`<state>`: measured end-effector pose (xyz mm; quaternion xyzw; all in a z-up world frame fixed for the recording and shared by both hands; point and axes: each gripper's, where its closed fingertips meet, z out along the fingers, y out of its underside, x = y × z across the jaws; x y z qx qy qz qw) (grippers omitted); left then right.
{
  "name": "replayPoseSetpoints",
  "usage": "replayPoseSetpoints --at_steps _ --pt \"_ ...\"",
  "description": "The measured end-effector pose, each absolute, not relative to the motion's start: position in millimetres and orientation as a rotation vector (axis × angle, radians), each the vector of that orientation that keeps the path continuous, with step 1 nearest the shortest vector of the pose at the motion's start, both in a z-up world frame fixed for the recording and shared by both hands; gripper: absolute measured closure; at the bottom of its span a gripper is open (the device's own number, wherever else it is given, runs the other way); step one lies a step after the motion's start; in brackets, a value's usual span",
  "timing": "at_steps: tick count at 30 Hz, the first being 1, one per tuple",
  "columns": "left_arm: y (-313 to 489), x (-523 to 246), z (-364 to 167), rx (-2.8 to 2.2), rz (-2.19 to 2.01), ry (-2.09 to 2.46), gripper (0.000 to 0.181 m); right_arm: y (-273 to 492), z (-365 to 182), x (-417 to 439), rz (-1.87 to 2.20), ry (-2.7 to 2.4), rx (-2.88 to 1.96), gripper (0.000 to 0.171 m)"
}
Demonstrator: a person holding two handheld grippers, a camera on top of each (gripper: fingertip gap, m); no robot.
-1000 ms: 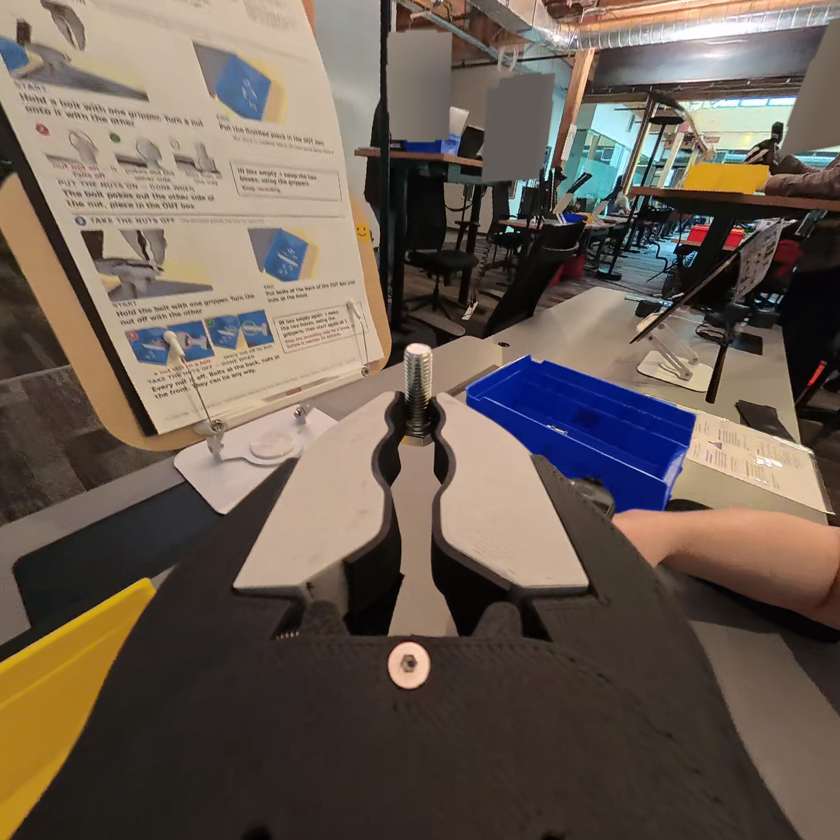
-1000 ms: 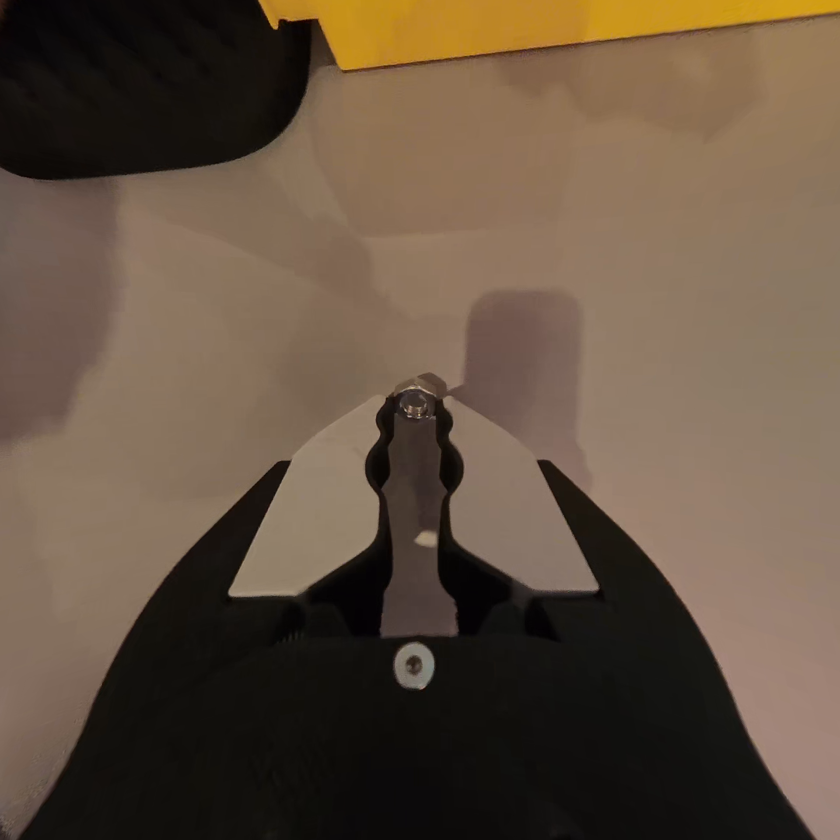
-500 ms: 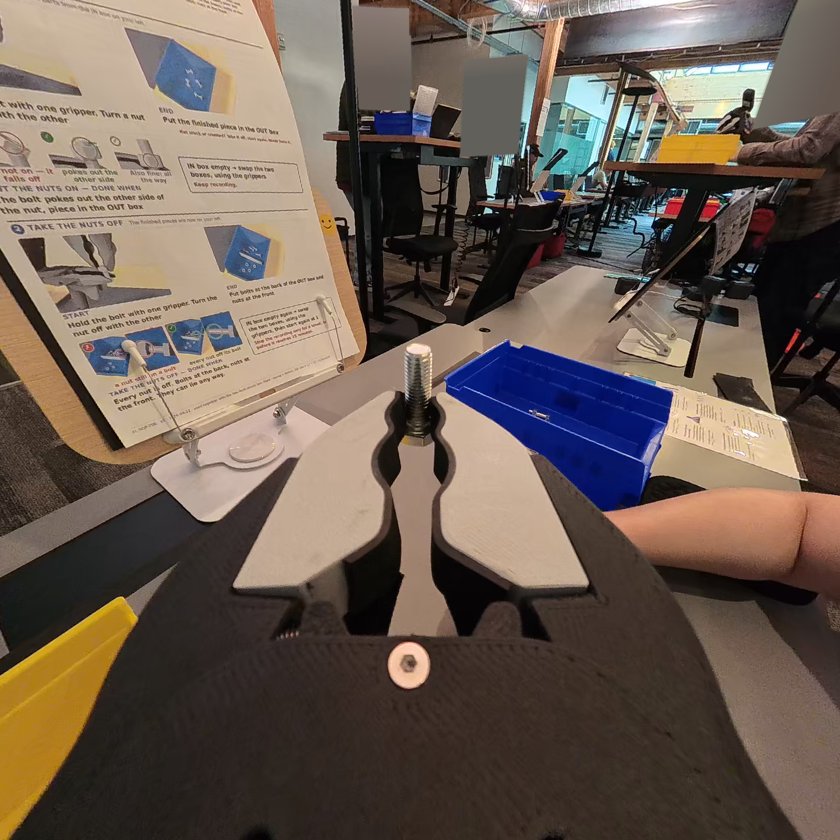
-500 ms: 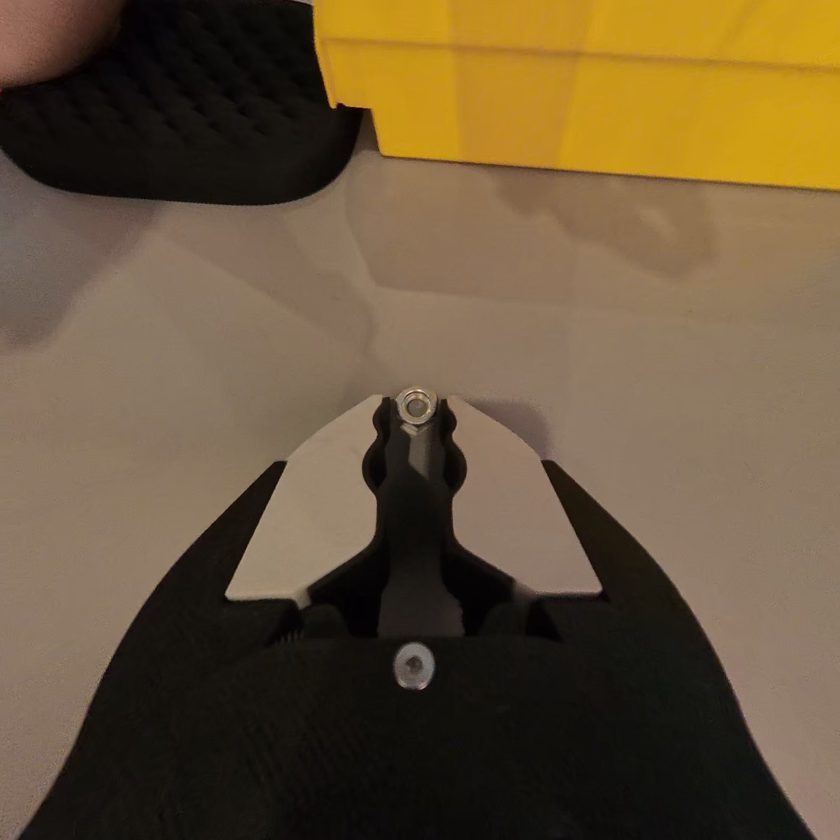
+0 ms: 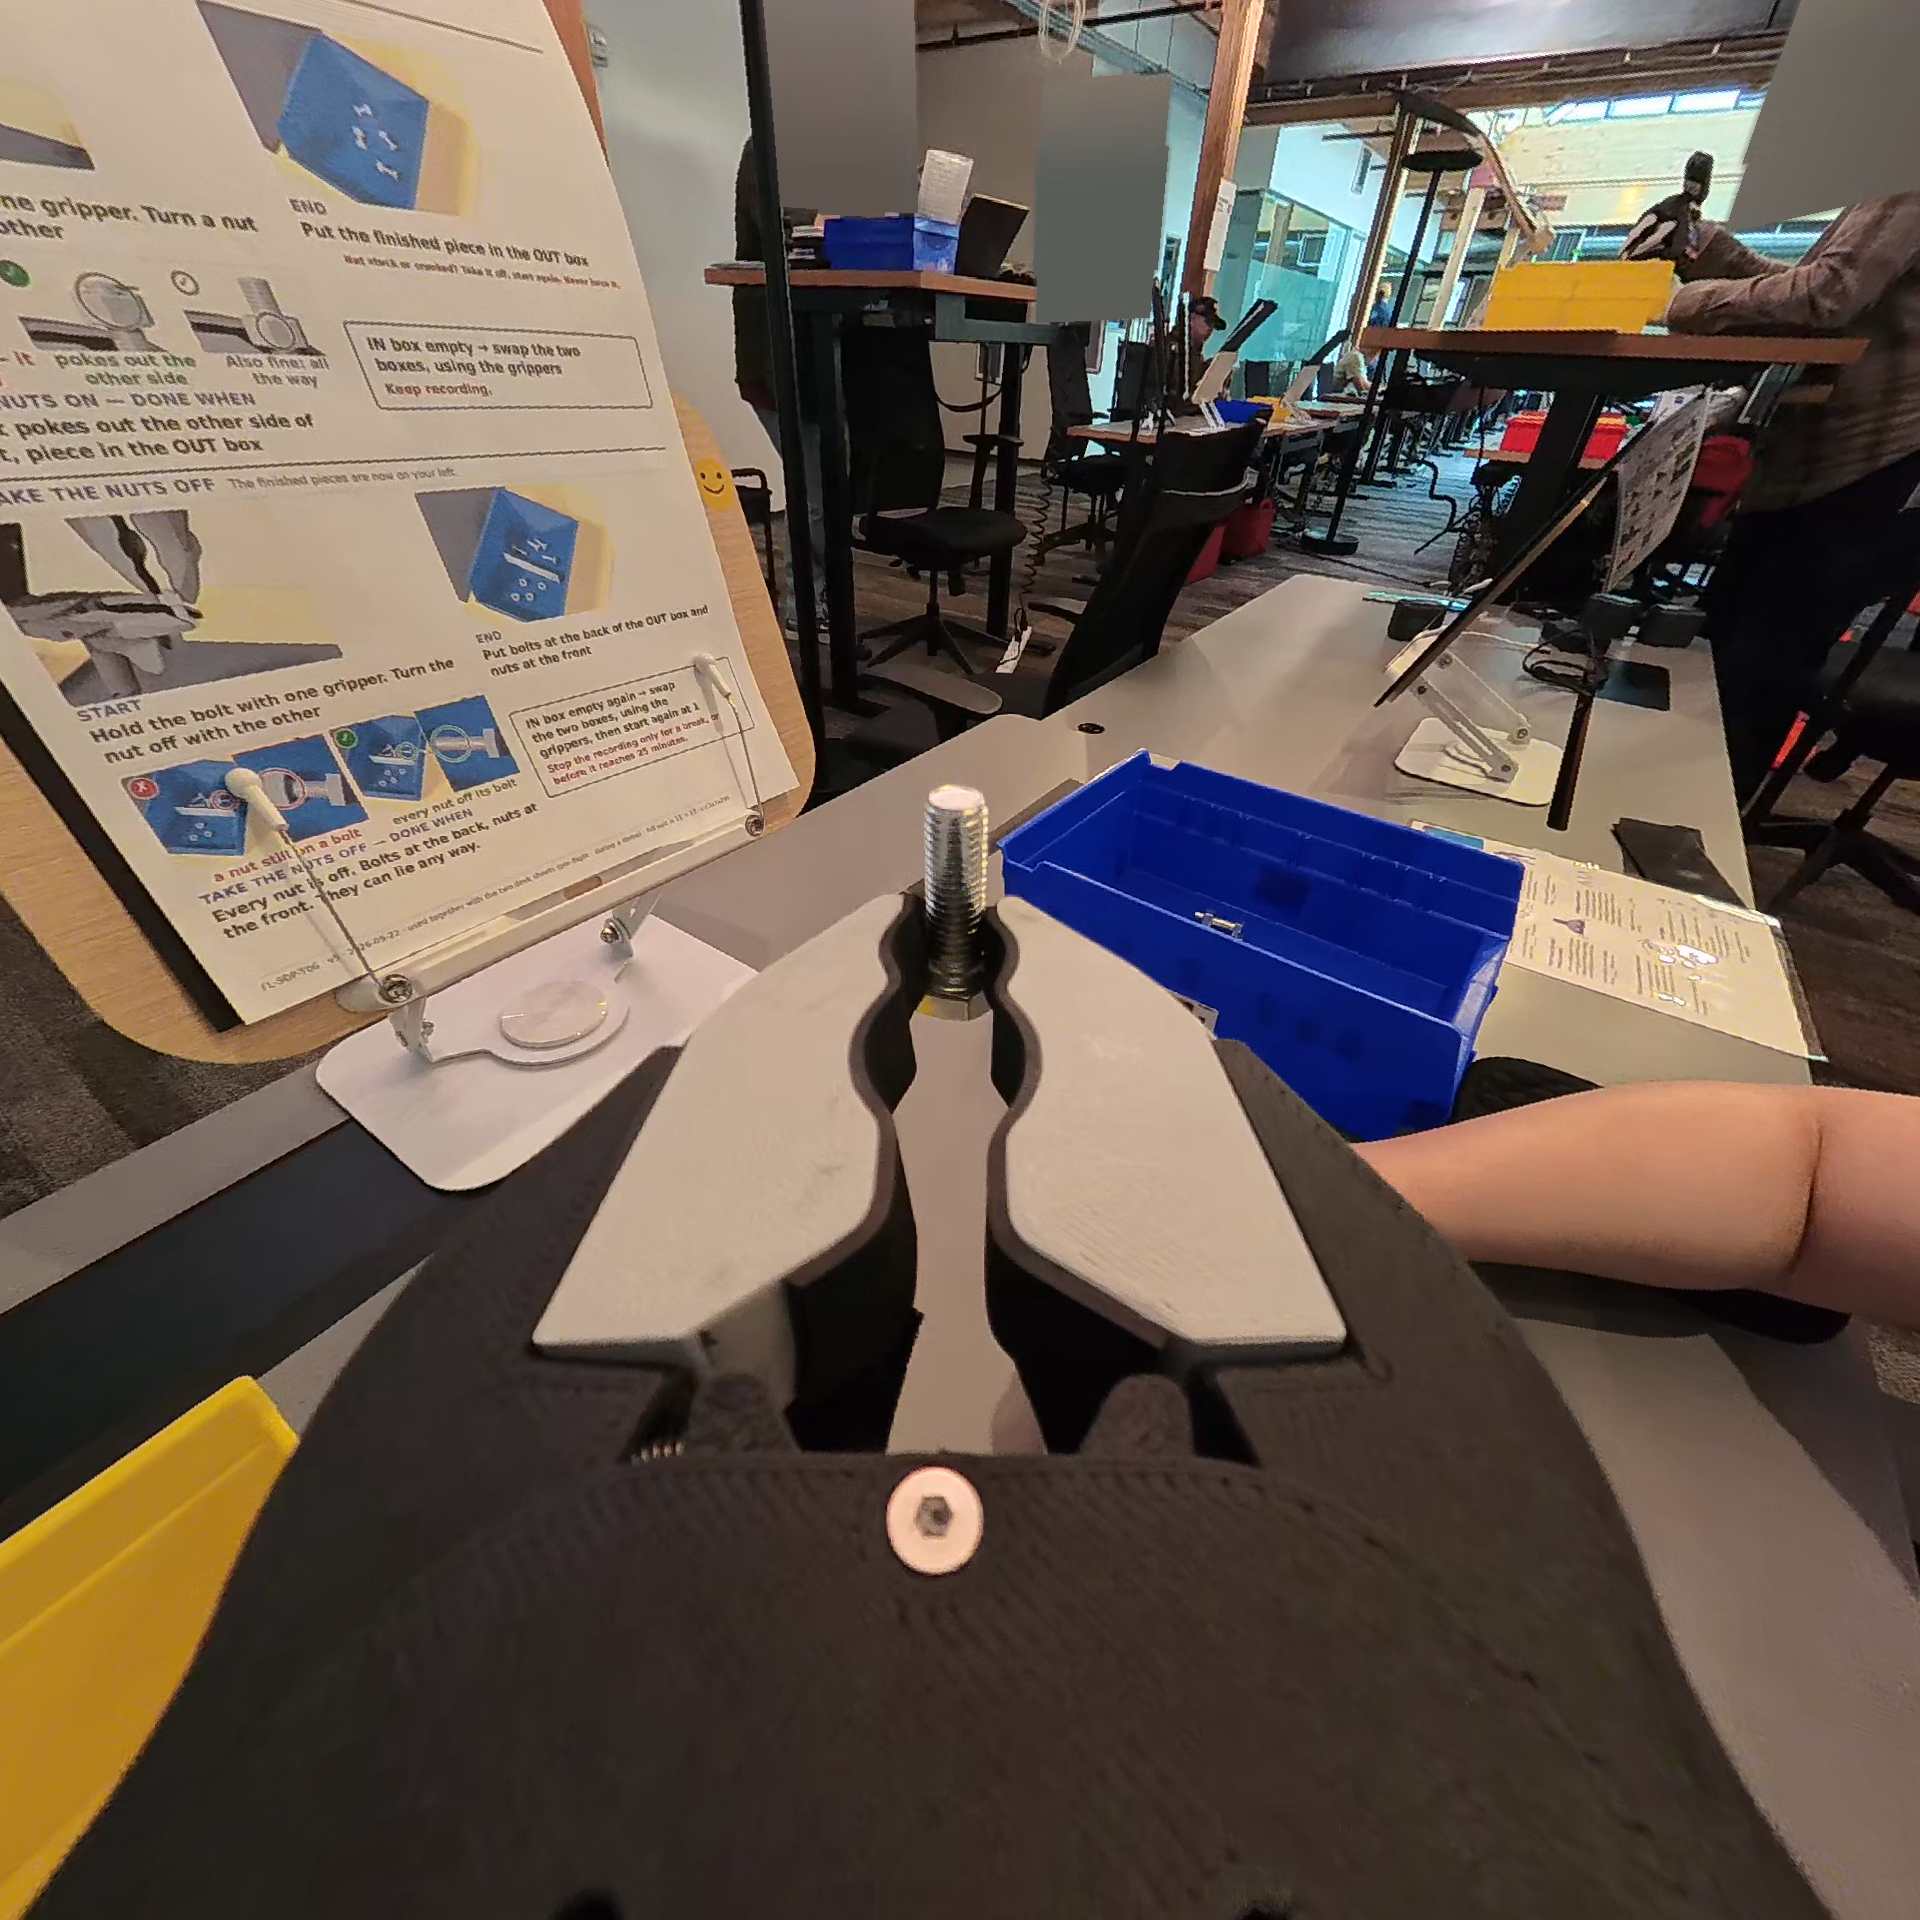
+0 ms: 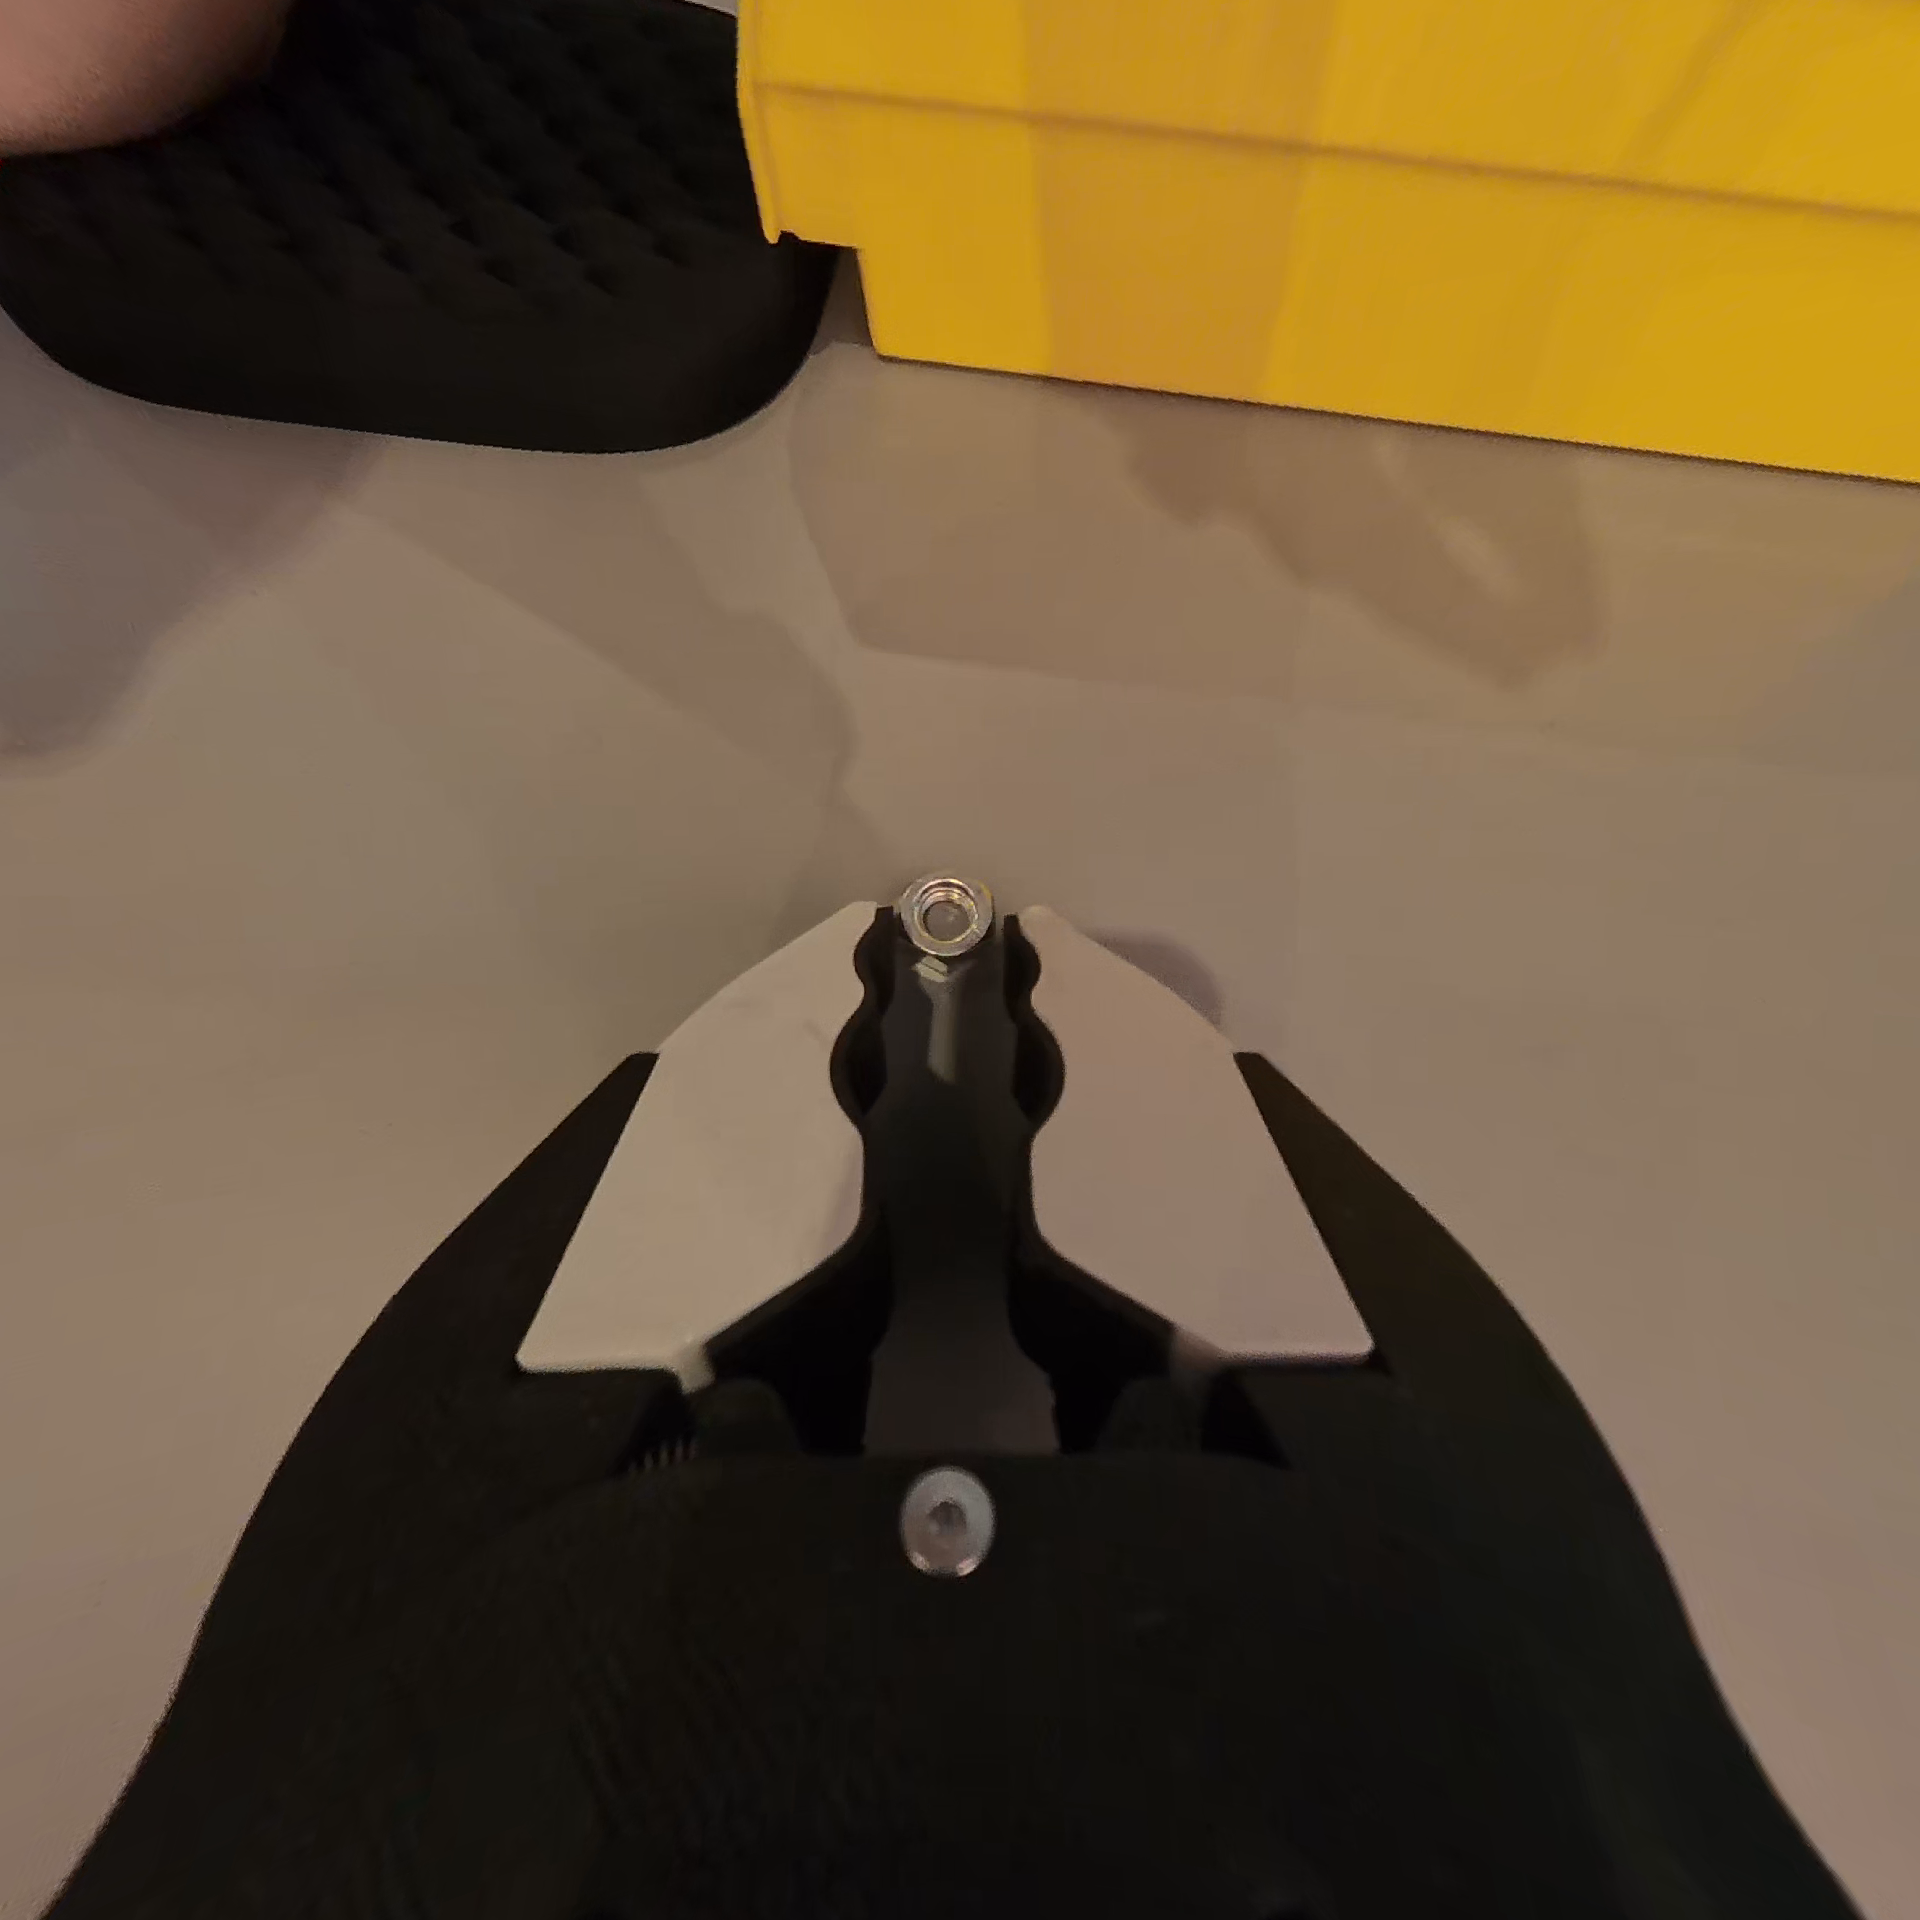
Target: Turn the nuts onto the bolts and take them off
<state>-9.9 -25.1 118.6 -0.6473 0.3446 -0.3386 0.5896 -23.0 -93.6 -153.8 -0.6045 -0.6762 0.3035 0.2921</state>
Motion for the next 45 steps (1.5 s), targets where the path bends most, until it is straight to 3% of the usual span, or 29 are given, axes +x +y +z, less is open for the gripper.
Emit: replayPoseSetpoints --at_steps 6,12,18,25,36,45 --pt "-19.0 -13.7 115.4 -1.524 -0.785 0.779 0.172 -98.6 -132.1 -24.4 0.765 -1.813 -1.483 0.153" --pt "-14.0 -4.5 101.5 -1.561 -0.807 0.801 0.172 -102.5 -23.7 -5.9 0.662 -1.677 -1.268 0.154" --pt "-32.5 59.6 59.0 -1.541 -0.859 1.024 0.172 -87.9 81.9 60.8 0.585 -1.385 -1.289 0.154" --pt "-53.2 117.1 2.7 -1.381 -0.692 1.205 0.172 -72.2 66.2 105.7 0.559 -1.435 -1.518 0.154" --pt "-69.8 125.2 0.3 -1.260 -0.594 1.302 0.172 -80.7 29.9 111.2 0.456 -1.673 -1.538 0.154" --pt "-106.1 129.8 12.3 -1.155 -0.896 1.397 0.172 -112.7 42.4 111.9 0.568 -1.782 -1.354 0.153"
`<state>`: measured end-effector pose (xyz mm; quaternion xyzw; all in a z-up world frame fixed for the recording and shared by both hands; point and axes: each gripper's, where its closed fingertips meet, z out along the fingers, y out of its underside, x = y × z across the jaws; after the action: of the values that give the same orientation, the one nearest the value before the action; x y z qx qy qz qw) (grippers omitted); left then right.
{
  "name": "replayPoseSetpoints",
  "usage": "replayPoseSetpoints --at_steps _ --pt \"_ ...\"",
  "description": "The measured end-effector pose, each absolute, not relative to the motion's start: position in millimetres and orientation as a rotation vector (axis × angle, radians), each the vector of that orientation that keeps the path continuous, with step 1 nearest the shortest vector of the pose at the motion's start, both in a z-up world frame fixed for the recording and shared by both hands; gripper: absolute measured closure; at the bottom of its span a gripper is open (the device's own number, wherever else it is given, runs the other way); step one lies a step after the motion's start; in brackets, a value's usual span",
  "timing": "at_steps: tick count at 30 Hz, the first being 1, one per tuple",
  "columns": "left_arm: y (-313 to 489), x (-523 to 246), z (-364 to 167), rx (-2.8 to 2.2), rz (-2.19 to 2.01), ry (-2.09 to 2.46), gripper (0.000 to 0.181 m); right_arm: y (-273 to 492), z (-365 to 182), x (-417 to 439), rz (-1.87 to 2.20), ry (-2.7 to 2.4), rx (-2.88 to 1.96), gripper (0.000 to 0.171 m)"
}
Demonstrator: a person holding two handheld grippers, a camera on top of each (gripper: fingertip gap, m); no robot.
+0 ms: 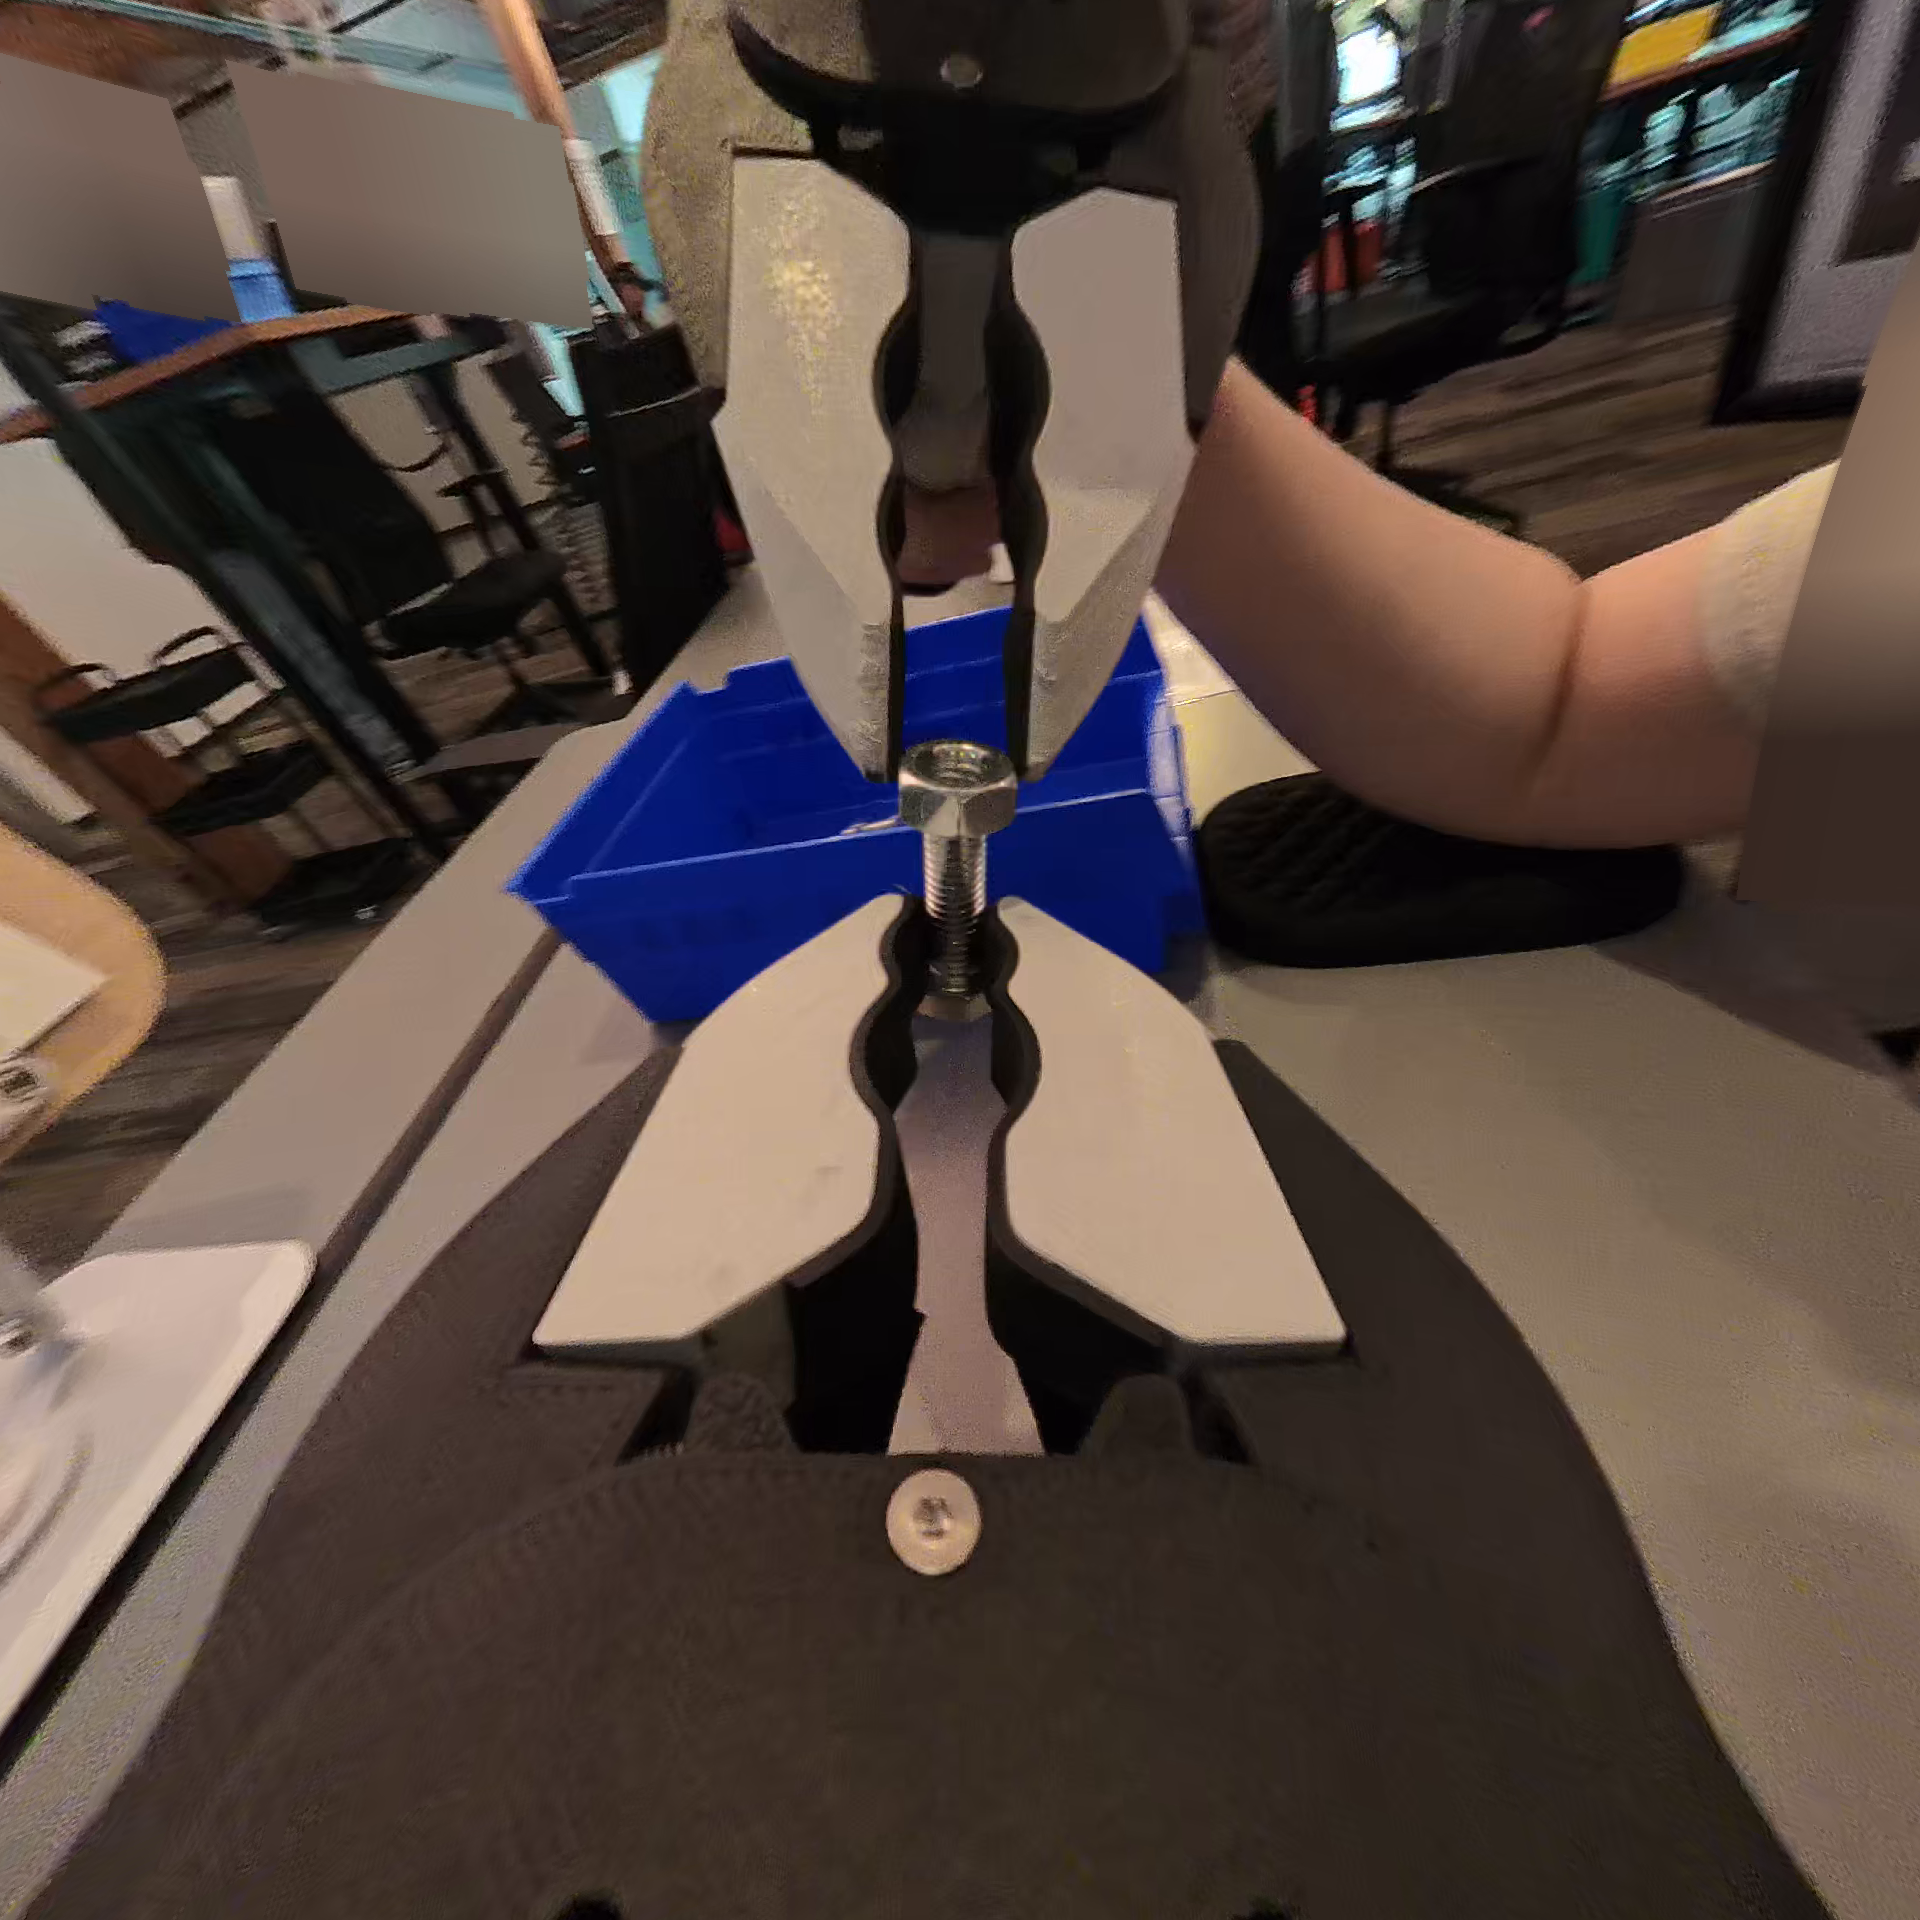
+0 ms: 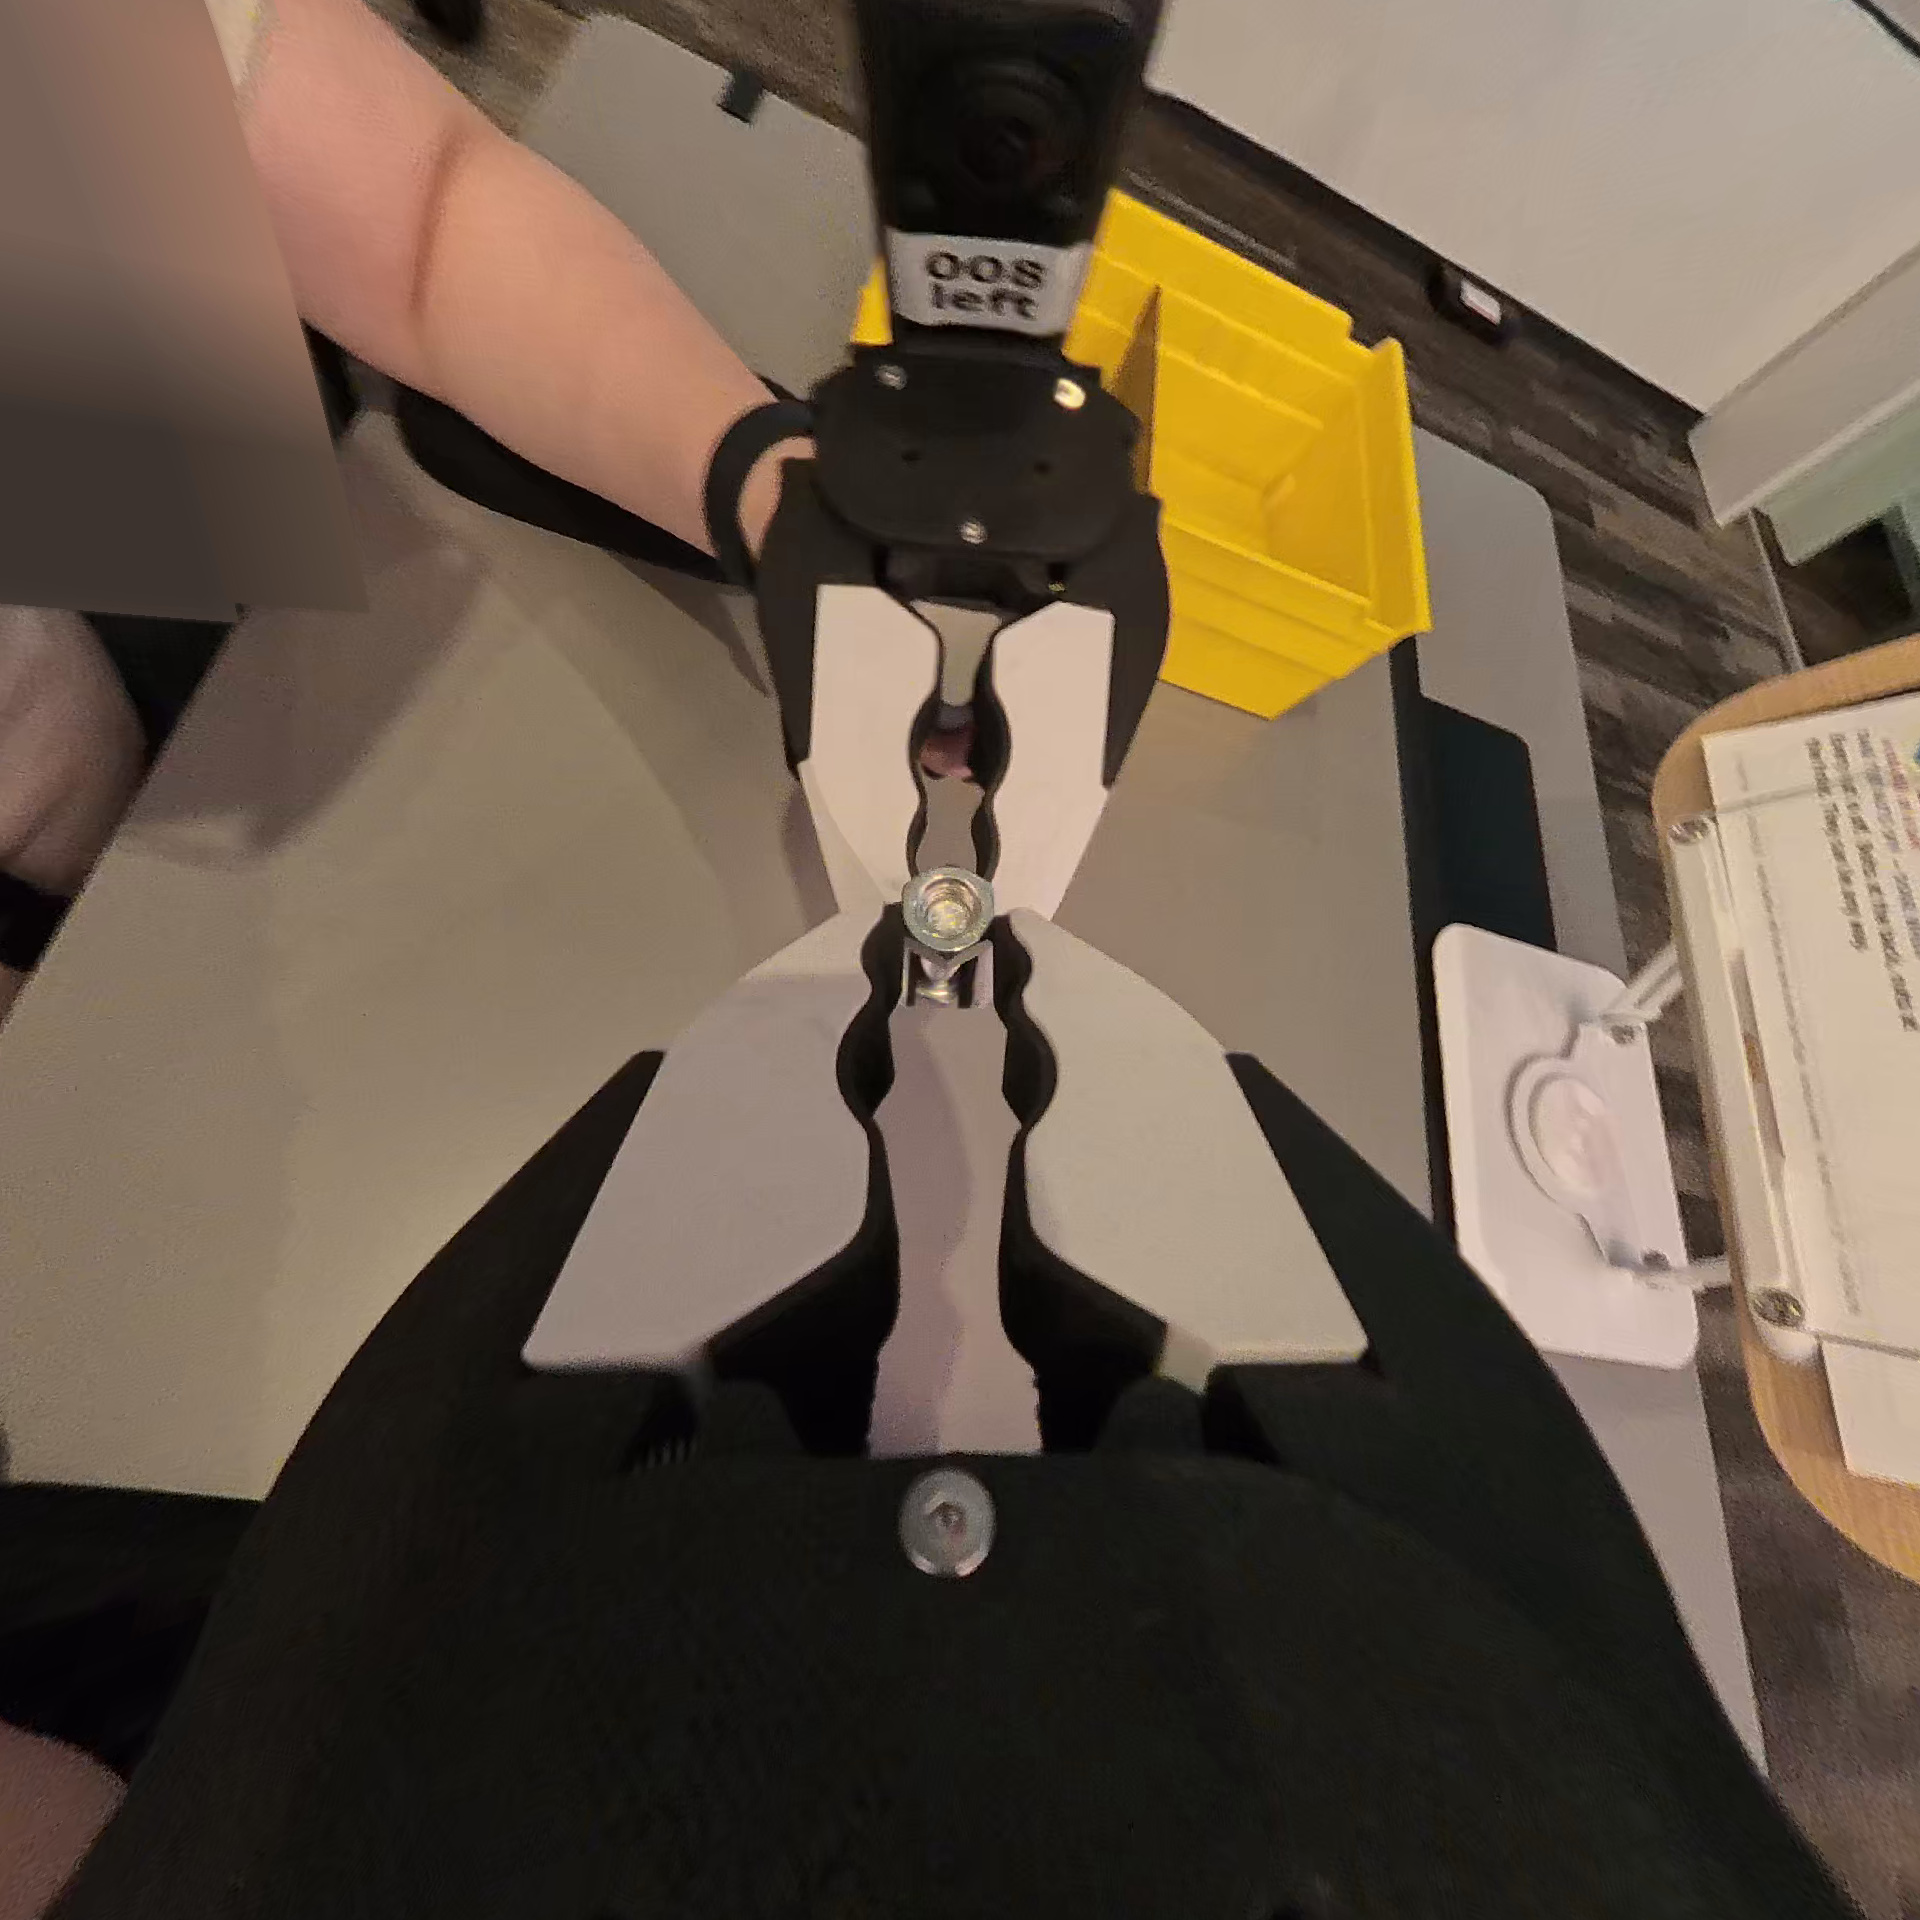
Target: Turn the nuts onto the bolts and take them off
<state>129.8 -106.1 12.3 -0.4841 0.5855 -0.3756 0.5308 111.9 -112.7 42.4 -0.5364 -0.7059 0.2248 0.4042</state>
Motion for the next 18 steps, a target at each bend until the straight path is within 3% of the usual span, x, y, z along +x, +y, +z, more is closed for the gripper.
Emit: replayPoseSetpoints --at_steps 8,18 --pt "-152.7 126.4 14.7 -1.054 -1.254 1.587 0.172 -149.6 45.2 108.6 0.721 -1.908 -1.243 0.153" --pt "-108.3 123.0 4.1 -1.243 -0.897 1.526 0.172 -109.8 35.9 107.0 0.605 -1.708 -1.597 0.153"
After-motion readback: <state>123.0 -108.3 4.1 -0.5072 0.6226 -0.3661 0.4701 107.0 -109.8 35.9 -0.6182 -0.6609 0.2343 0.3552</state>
